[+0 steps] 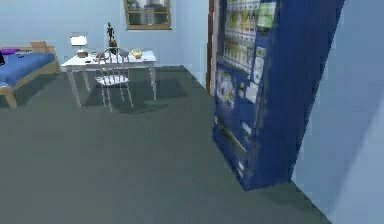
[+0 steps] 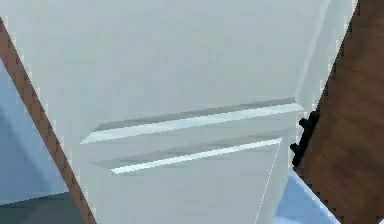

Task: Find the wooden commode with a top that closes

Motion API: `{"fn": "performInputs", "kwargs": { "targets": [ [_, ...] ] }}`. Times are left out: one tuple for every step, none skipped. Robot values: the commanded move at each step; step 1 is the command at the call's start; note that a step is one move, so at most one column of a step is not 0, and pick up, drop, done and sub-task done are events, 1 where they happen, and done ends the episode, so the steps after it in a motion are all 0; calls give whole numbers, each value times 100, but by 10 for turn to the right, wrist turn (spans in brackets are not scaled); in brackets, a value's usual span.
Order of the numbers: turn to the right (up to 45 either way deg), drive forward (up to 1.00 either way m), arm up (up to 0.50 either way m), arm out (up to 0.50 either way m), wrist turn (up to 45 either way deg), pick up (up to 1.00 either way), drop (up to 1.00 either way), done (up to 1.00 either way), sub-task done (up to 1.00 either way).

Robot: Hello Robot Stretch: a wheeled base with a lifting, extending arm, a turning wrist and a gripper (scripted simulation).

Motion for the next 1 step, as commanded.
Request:
{"fn": "performInputs", "kwargs": {
  "targets": [
    [0,100,0,0,0,0,0,0,0]
  ]
}}
